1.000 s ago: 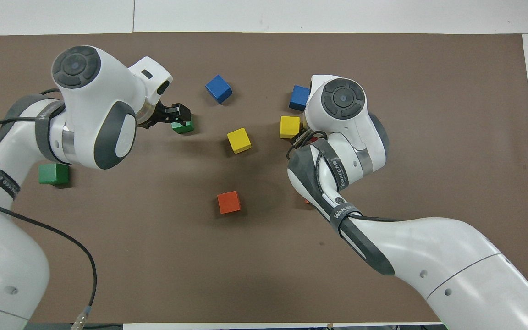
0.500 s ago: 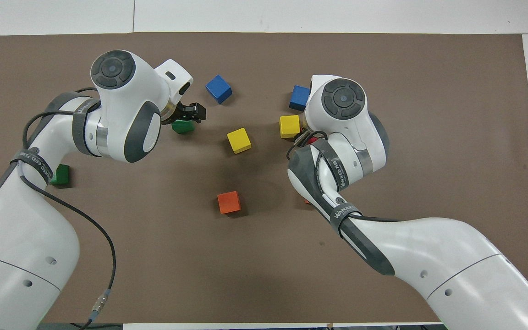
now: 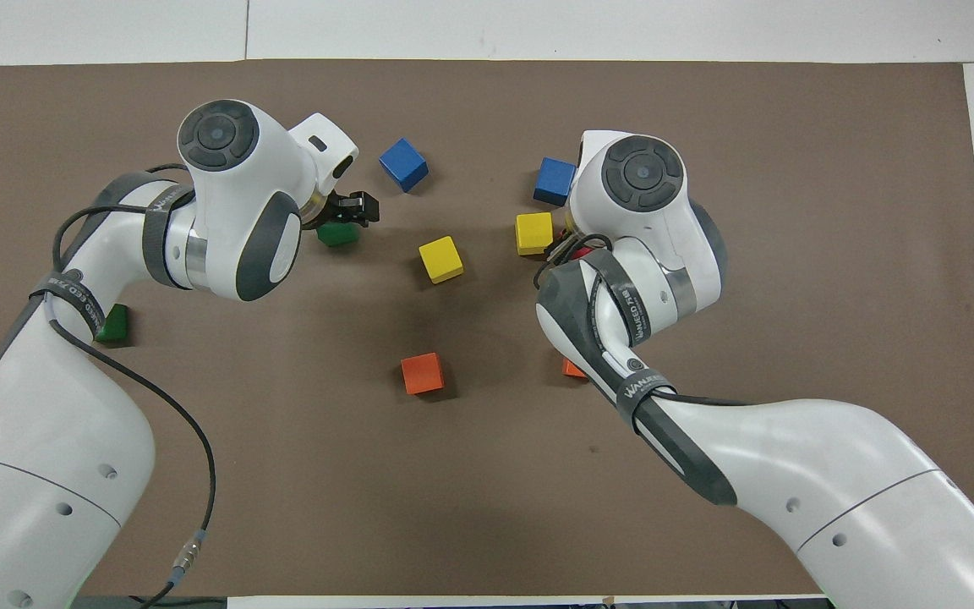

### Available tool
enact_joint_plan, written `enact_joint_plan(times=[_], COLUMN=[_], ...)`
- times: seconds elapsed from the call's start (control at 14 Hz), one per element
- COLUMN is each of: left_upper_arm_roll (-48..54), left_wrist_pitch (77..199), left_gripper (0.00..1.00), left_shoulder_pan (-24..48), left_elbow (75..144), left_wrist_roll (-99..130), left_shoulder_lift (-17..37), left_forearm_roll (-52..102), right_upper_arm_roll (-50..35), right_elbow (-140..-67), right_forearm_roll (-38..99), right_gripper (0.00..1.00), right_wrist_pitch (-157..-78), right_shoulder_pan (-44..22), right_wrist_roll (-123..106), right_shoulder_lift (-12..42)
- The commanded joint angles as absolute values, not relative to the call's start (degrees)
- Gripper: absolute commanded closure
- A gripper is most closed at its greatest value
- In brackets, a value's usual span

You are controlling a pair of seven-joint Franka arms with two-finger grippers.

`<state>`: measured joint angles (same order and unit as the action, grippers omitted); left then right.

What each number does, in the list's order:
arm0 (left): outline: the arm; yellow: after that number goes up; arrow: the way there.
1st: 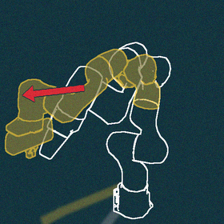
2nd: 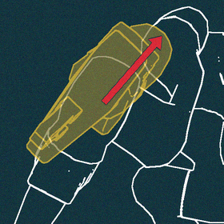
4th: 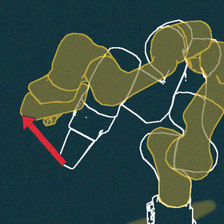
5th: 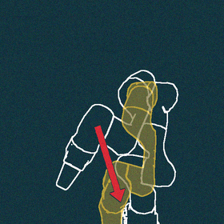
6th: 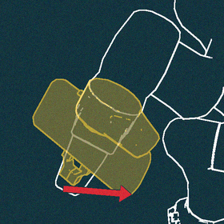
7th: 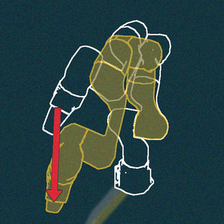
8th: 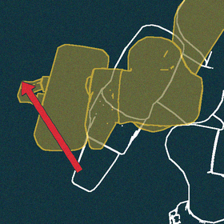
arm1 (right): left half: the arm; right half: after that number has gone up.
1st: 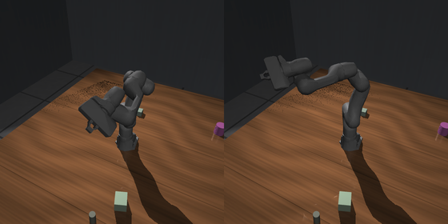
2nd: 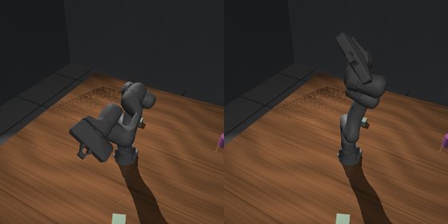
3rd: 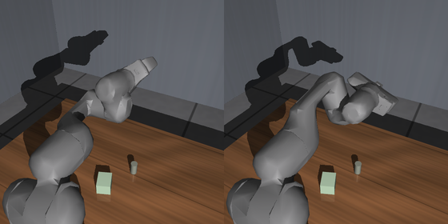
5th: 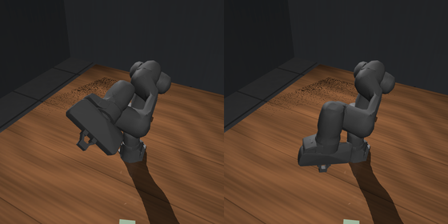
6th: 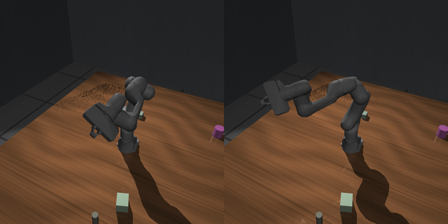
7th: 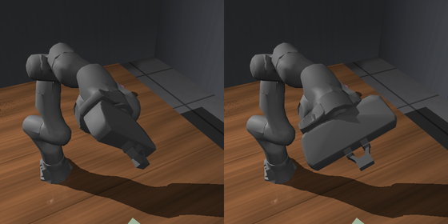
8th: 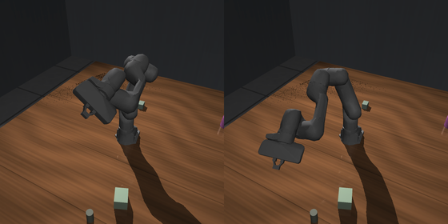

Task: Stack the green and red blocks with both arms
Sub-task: 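Stack green on green with the left gripper while the right gripper carries red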

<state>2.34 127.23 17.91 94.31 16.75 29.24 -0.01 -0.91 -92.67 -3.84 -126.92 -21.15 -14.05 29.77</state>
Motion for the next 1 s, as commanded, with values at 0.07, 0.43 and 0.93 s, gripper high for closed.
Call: enact_joint_plan(times=[0.07, 0.43, 0.93], left_upper_arm_roll=[1.2, 1.2, 1.1], left_wrist_pitch=[132.7, 133.2, 129.1], left_gripper=[0.0, 0.58, 1.0], left_shoulder_pan=[19.1, 19.1, 17.8], left_elbow=[99.0, 99.1, 96.6], left_wrist_roll=[17.9, 20.9, 21.6], left_shoulder_lift=[29.2, 29.3, 27.8], left_forearm_roll=[-1.6, -1.6, -1.8], right_upper_arm_roll=[-1.6, -1.3, -0.9], right_elbow=[-84.7, -85.2, -98.9], right_forearm_roll=[-3.1, 3.3, 3.3], right_gripper=[0.69, 0.89, 0.9], right_wrist_pitch=[-117.8, -113.5, -118.5], right_shoulder_pan=[-15.8, -2.8, 9.8], right_wrist_roll=[-18.3, -14.8, -3.3], right_shoulder_lift=[29.0, 22.8, 17.2])
